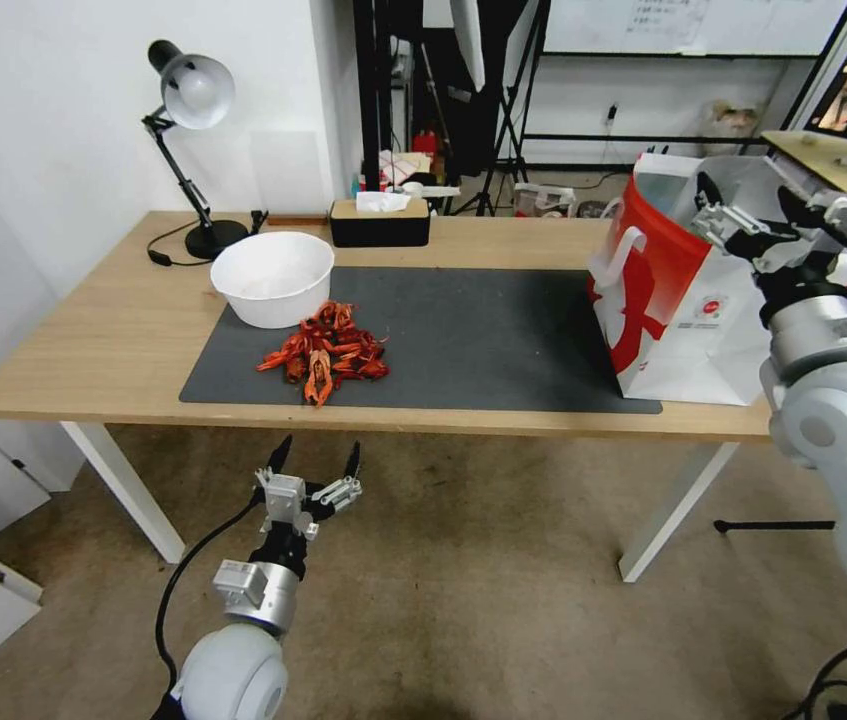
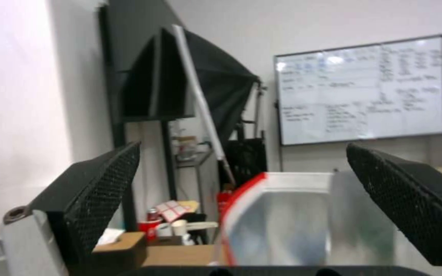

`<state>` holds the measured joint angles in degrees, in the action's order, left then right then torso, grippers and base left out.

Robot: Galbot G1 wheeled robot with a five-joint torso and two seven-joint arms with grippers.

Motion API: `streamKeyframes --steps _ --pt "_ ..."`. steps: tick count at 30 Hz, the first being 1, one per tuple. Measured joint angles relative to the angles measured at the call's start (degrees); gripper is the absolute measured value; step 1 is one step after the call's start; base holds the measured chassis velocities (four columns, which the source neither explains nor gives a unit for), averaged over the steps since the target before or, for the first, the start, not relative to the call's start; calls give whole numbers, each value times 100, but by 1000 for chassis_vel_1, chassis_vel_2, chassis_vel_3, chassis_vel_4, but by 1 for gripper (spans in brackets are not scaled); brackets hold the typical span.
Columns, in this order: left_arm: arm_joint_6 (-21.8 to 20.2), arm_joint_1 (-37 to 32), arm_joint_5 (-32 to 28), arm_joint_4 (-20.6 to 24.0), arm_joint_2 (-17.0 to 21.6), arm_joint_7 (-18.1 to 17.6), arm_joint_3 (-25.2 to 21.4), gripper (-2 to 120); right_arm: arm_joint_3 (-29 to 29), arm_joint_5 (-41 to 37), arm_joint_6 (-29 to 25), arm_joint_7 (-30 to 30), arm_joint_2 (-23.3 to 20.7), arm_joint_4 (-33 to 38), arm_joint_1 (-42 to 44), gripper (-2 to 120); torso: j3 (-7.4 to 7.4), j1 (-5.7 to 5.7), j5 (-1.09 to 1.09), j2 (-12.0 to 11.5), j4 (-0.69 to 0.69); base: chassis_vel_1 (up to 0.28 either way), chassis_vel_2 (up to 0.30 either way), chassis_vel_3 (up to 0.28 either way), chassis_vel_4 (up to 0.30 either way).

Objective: Close the takeout container lid, then place the container into the takeout bag.

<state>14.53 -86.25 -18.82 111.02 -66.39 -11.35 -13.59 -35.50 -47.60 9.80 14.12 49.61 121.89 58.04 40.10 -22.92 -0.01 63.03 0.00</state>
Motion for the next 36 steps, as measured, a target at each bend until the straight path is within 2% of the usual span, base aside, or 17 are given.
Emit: streamKeyframes --steps 8,12,14,19,20,22,25,26,29,36 --pt "79 -37 40 8 -73 0 -46 100 -94 437 -117 -431 47 647 781 100 0 0 0 0 0 0 0 0 0" --pt "124 -79 96 9 -101 -13 -102 100 -54 733 -142 -523 281 930 1303 100 0 0 0 0 0 0 0 0 0" --pt "162 -152 161 9 -135 -24 -144 100 -40 1091 -171 -580 566 1075 1791 100 0 0 0 0 1 0 0 0 0" --pt "244 -254 246 10 -162 -23 -186 100 37 1644 -373 -604 970 1159 2431 100 -1 0 -1 0 0 0 0 0 0" --pt "277 -296 261 9 -170 -13 -196 100 93 1941 -539 -602 1173 1158 2728 100 -1 0 0 -1 0 0 0 0 0" --pt "284 -310 267 8 -175 -9 -197 100 116 2057 -612 -596 1247 1148 2833 100 0 1 1 -1 0 0 0 0 0" --pt "313 -365 294 0 -210 2 -197 100 254 2672 -1087 -495 1632 955 3393 100 0 1 1 -1 0 0 0 0 0" --pt "313 -365 294 0 -210 2 -197 100 254 2672 -1087 -495 1632 955 3393 100 0 1 1 -1 0 0 0 0 0" --pt "324 -397 318 0 -240 20 -188 100 372 3033 -1565 -361 1966 621 3821 100 0 0 0 0 0 0 0 0 0" --pt "355 -453 320 12 -259 50 -186 100 475 3147 -2086 -367 2298 179 4126 100 0 1 0 0 0 0 0 0 0"
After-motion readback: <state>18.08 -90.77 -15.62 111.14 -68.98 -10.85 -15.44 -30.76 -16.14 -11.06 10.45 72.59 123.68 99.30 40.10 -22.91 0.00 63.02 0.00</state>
